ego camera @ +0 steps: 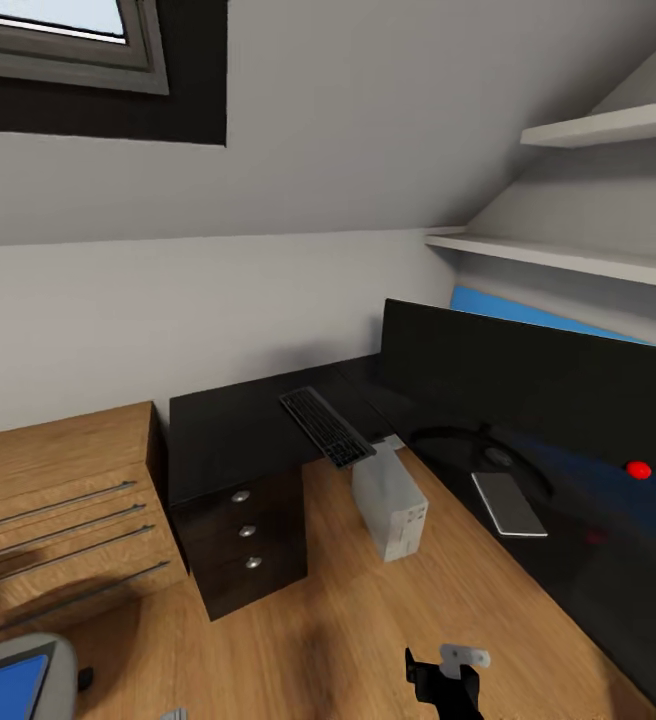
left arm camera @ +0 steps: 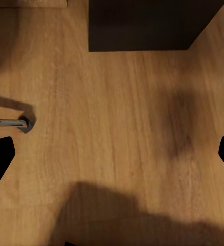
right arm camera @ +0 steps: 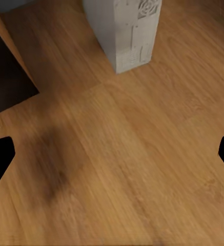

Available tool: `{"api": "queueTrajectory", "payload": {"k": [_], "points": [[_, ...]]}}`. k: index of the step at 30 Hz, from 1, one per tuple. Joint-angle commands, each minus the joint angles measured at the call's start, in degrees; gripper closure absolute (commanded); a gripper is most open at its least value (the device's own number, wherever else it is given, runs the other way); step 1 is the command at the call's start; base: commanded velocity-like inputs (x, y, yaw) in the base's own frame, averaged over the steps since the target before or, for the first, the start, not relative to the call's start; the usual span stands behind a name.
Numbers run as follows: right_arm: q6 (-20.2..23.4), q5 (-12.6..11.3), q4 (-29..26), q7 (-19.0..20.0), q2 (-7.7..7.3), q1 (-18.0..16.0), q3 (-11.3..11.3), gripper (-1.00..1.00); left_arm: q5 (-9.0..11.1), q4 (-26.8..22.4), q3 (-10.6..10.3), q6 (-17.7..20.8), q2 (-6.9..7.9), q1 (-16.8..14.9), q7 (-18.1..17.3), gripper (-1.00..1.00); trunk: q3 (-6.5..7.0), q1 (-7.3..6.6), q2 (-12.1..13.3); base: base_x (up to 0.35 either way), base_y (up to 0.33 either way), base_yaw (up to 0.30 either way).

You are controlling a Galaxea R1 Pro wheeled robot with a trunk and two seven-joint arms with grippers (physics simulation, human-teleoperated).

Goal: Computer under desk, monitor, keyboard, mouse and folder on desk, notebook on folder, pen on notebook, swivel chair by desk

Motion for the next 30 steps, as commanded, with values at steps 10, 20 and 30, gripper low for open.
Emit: {"api": "queueTrajectory", "payload": {"k": [10, 20, 30], "points": [[-2.82, 0.31, 0.12, -0.23, -0.06, 0.02, -0.41, -1.00, 0.61, 0.07, -0.30, -0.14, 0.00, -0.04, -0.37, -1.00, 0.71, 0.01, -0.06, -0.012, 0.015, -0.112], [-3.11, 0.27, 0.12, -0.25, -0.07, 0.03, -0.43, -1.00, 0.61, 0.07, -0.35, -0.14, -0.05, -0.02, -0.37, -1.00, 1.55, 0.01, -0.06, -0.001, 0.001, -0.096], [-3.15, 0.21, 0.12, -0.31, -0.03, 0.03, -0.39, -1.00, 0.59, 0.07, -0.39, -0.08, -0.07, -0.04, -0.37, -1.00, 2.40, 0.01, -0.06, 0.000, 0.000, -0.074]]}}
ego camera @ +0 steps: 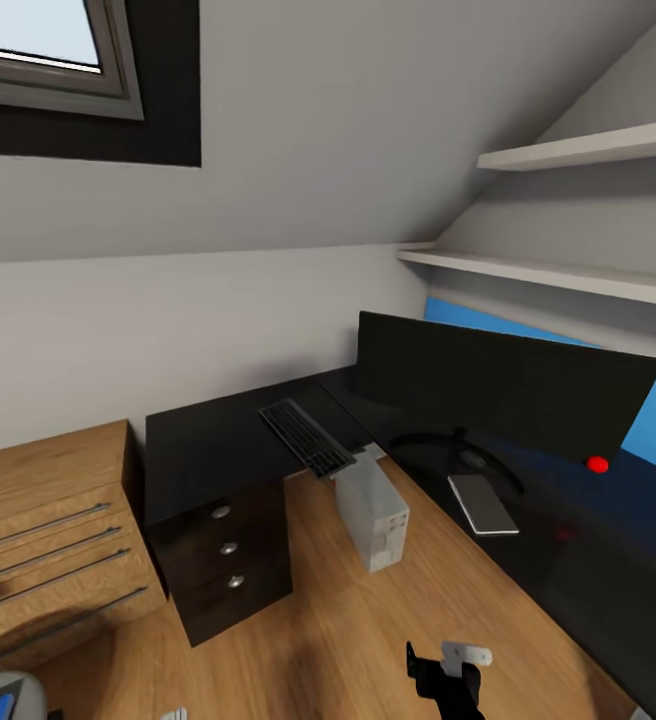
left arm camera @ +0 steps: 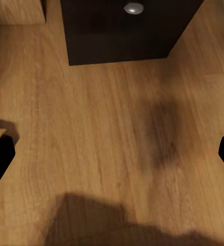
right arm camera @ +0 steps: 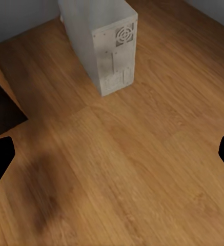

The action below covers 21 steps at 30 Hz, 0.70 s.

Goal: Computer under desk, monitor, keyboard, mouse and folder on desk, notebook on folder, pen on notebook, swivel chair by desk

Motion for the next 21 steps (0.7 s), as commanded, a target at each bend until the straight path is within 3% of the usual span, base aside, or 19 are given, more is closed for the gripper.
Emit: {"api": "queueTrajectory", "payload": {"k": [1, 15, 21], "points": [[-0.24, 0.36, 0.12, -0.22, 0.02, -0.07, -0.34, -1.00, 0.62, 0.08, -0.31, -0.15, 0.01, -0.05, -0.38, -1.00, 0.01, 0.01, -0.06, 0.000, 0.000, -0.018], [-0.25, 0.35, 0.12, -0.31, 0.14, -0.07, -0.30, -1.00, 0.64, 0.08, -0.27, -0.12, 0.01, -0.05, -0.38, -1.00, 0.99, 0.01, -0.06, 0.005, 0.000, -0.004], [-0.20, 0.35, 0.12, -0.31, 0.09, -0.07, -0.34, -1.00, 0.64, 0.08, -0.22, -0.12, 0.01, -0.05, -0.38, -1.00, 1.03, 0.01, -0.06, 0.198, 0.000, 0.000]]}}
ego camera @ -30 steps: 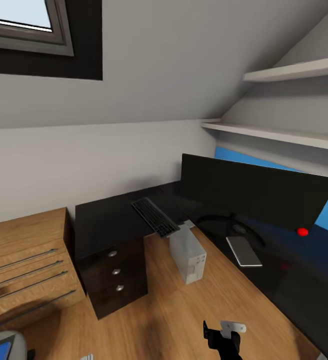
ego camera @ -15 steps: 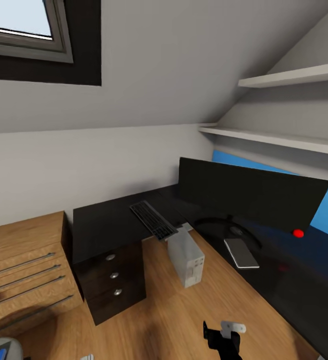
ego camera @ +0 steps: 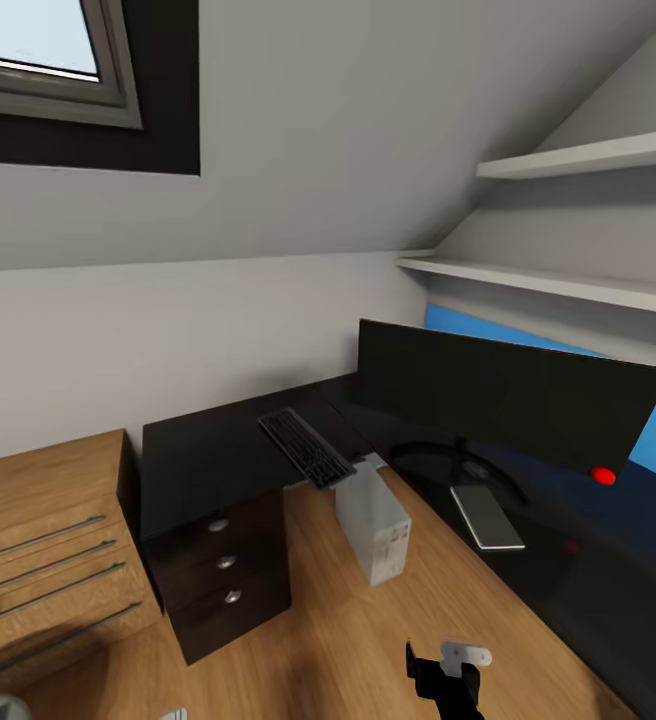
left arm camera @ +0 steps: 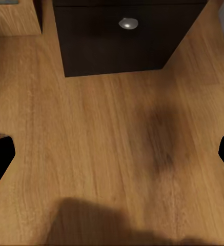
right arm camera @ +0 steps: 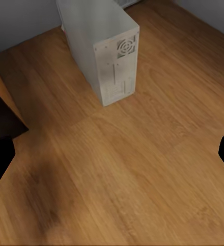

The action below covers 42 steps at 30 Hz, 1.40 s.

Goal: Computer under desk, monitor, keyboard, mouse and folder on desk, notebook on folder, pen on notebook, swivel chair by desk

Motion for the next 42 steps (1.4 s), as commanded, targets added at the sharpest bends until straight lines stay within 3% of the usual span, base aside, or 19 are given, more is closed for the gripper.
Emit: {"api": "queueTrajectory", "payload": {"k": [1, 13, 18, 19, 20, 25, 26, 35, 37, 39, 40, 42], "points": [[-0.23, 0.36, 0.12, -0.22, 0.00, -0.07, -0.31, -1.00, 0.61, 0.08, -0.30, -0.15, 0.01, -0.05, -0.39, -1.00, -0.08, 0.04, -0.06, 0.283, 0.000, 0.000], [0.58, 0.11, 0.12, -0.26, 0.21, -0.07, -0.45, -1.00, 0.61, 0.08, -0.30, -0.15, 0.08, -0.05, -0.39, -1.00, -0.07, 0.04, -0.06, 0.084, 0.000, 0.000], [3.89, 0.04, -0.12, -0.23, 0.23, -0.09, -0.43, -1.00, 0.61, 0.08, -0.30, -0.16, 0.07, -0.05, -0.39, -1.00, -0.07, 0.04, -0.06, 0.004, 0.000, 0.000], [6.99, 0.03, -0.85, -0.20, 0.23, -0.11, -0.42, -1.00, 0.61, 0.08, -0.30, -0.16, 0.08, -0.05, -0.39, -1.00, -0.07, 0.04, -0.06, 0.002, 0.000, 0.000], [13.23, 0.02, -3.77, -0.13, 0.28, -0.18, -0.43, -1.00, 0.61, 0.08, -0.30, -0.16, 0.08, -0.05, -0.39, -1.00, -0.07, 0.04, -0.06, 0.000, 0.000, 0.000], [25.23, -0.08, -13.07, 0.03, 0.52, -0.23, -0.44, -1.00, 0.61, 0.08, -0.30, -0.16, 0.04, -0.05, -0.39, -1.00, -0.07, 0.04, -0.06, 0.000, 0.000, 0.000], [30.07, -0.09, -17.20, 0.06, 0.82, -0.23, -0.44, -1.00, 0.61, 0.08, -0.30, -0.16, 0.03, -0.04, -0.39, -1.00, -0.07, 0.04, -0.06, 0.000, 0.000, 0.000], [48.99, -0.21, -35.09, 0.12, 1.59, -0.25, -0.45, -1.00, 0.60, 0.08, -0.30, -0.15, 0.01, -0.05, -0.39, -1.00, -0.07, 0.04, -0.06, 0.000, 0.000, 0.000], [56.02, -0.24, -43.31, 0.13, 1.69, -0.25, -0.46, -1.00, 0.59, 0.08, -0.35, -0.15, 0.01, -0.05, -0.39, -1.00, -0.07, 0.04, -0.06, 0.000, 0.000, 0.000], [58.17, -0.24, -46.87, 0.13, 1.67, -0.25, -0.57, -1.00, 0.60, 0.08, -0.36, -0.15, 0.01, -0.05, -0.39, -1.00, -0.07, 0.04, -0.06, 0.000, 0.000, 0.000], [61.16, -0.23, -52.59, 0.13, 1.64, -0.25, -0.72, -1.00, 0.61, 0.08, -0.38, -0.15, 0.01, -0.05, -0.39, -1.00, -0.07, 0.04, -0.06, 0.000, 0.000, 0.000], [63.86, -0.17, -57.92, 0.09, 1.52, -0.20, -0.84, -1.00, 0.60, 0.08, -0.37, -0.16, 0.01, -0.05, -0.39, -1.00, -0.07, 0.04, -0.06, 0.000, 0.000, 0.000]]}}
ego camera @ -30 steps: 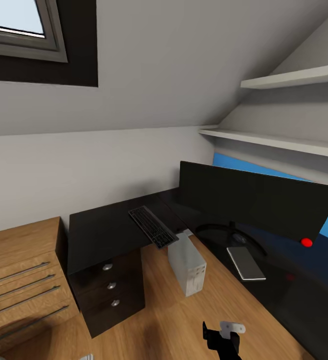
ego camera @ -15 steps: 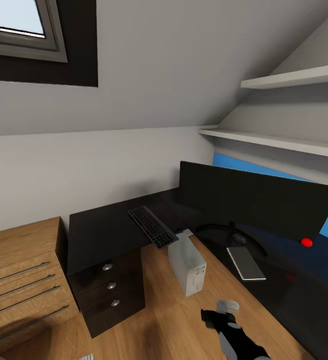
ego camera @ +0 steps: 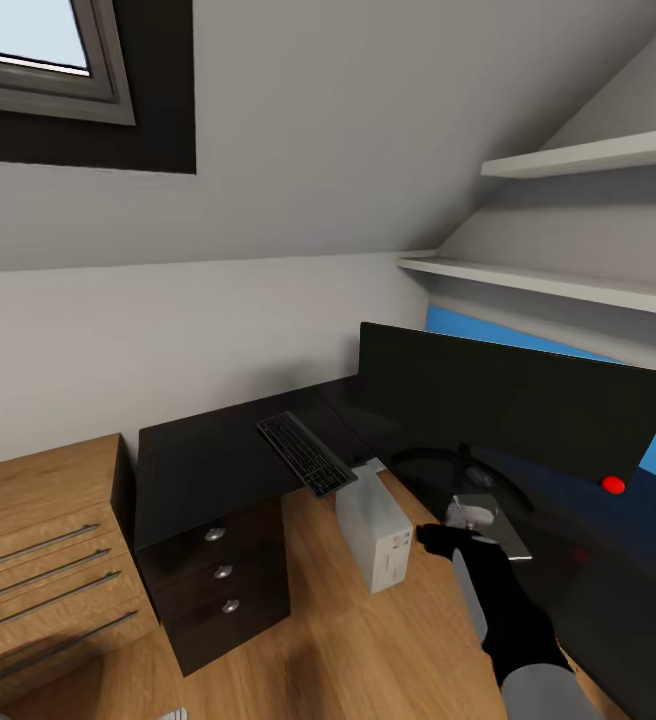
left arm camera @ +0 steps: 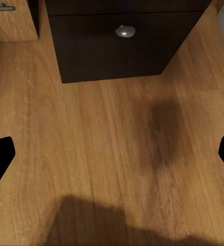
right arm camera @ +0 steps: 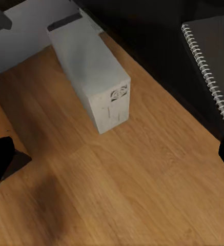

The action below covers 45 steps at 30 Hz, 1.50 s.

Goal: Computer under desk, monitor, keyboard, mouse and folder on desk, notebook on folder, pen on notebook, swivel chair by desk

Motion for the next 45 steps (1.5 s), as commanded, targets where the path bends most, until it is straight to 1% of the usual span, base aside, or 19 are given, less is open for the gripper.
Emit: {"api": "queueTrajectory", "payload": {"k": [1, 4, 5, 7, 8, 11, 14, 17, 18, 20, 24, 27, 29, 35, 45], "points": [[1.19, 0.28, -1.82, 0.02, -0.01, -0.01, -0.14, -1.00, 0.60, 0.07, -0.29, -0.15, 0.01, -0.05, -0.39, -1.00, -0.09, 0.01, -0.06, 0.000, 0.000, 0.000], [3.45, 0.39, -6.62, -0.03, -0.24, 0.13, -0.28, -1.00, 0.60, 0.07, -0.31, -0.15, 0.01, -0.05, -0.39, -1.00, -0.09, 0.01, -0.06, 0.000, 0.000, 0.000], [4.43, 0.47, -9.15, -0.03, -0.57, 0.50, -0.36, -1.00, 0.58, 0.07, -0.32, -0.14, 0.01, -0.05, -0.39, -1.00, -0.09, 0.01, -0.06, 0.000, 0.000, 0.000], [4.94, 0.49, -10.72, 0.04, -1.23, 1.27, -0.41, -1.00, 0.58, 0.07, -0.32, -0.14, 0.01, -0.05, -0.39, -1.00, -0.09, 0.01, -0.06, 0.004, -0.004, 0.000], [5.21, 0.48, -11.51, 0.13, -2.06, 2.22, -0.45, -1.00, 0.57, 0.07, -0.32, -0.16, 0.01, -0.05, -0.39, -1.00, -0.09, 0.01, -0.06, 0.058, -0.050, 0.000], [5.33, 0.42, -11.85, 0.28, -3.26, 3.32, -0.48, -1.00, 0.56, 0.07, -0.32, -0.19, 0.01, -0.05, -0.39, -1.00, -0.09, 0.01, -0.06, 0.114, -0.104, 0.000], [4.54, 0.41, -10.67, 0.47, -4.99, 4.24, -0.50, -1.00, 0.55, 0.07, -0.33, -0.22, -0.12, -0.05, -0.39, -1.00, -0.09, 0.01, -0.06, 0.159, -0.133, 0.000], [4.21, 0.41, -10.13, 0.50, -5.49, 4.39, -0.50, -1.00, 0.54, 0.07, -0.33, -0.23, -0.15, -0.05, -0.39, -1.00, -0.09, 0.01, -0.06, 0.077, -0.053, 0.000], [4.49, 0.08, -10.48, 0.83, -5.15, 4.51, -0.17, -1.00, 0.87, -0.26, -0.17, -0.32, -0.48, 0.28, -0.19, -1.00, -0.09, 0.01, -0.06, 0.000, 0.000, 0.000], [4.98, 0.47, -11.12, 0.76, -4.51, 4.63, 0.48, -1.00, 0.75, -0.24, -0.25, -0.97, -1.12, 0.93, -0.35, -1.00, -0.09, 0.01, -0.06, 0.000, 0.000, 0.000], [5.06, 0.69, -12.40, 0.61, -3.21, 4.65, 0.60, -1.00, 0.71, -0.16, -0.29, -1.13, -2.29, 2.24, -0.41, -1.00, -0.09, 0.01, -0.06, 0.000, 0.000, 0.000], [5.08, 1.08, -13.19, 0.30, -2.24, 4.70, 0.59, -1.00, 0.58, -0.04, -0.39, -1.49, -2.46, 2.73, -0.57, -1.00, -0.09, 0.01, -0.06, 0.000, 0.000, 0.000], [4.67, 1.24, -12.53, 0.12, -1.61, 4.80, 0.51, -1.00, 0.52, 0.02, -0.45, -1.69, -2.55, 3.32, -0.65, -1.00, -0.09, 0.01, -0.06, 0.000, 0.000, 0.000], [3.04, 1.43, -10.60, -0.08, -1.51, 4.89, 0.52, -1.00, 0.48, 0.05, -0.44, -1.83, -2.60, 4.26, -0.68, -1.00, -0.09, 0.01, -0.06, 0.000, 0.000, 0.000], [0.18, 1.49, -7.84, -0.23, -1.41, 4.93, 0.58, -1.00, 0.46, 0.07, -0.42, -1.89, -2.62, 4.57, -0.65, -1.00, -0.09, 0.01, -0.06, 0.000, 0.000, 0.000]]}}
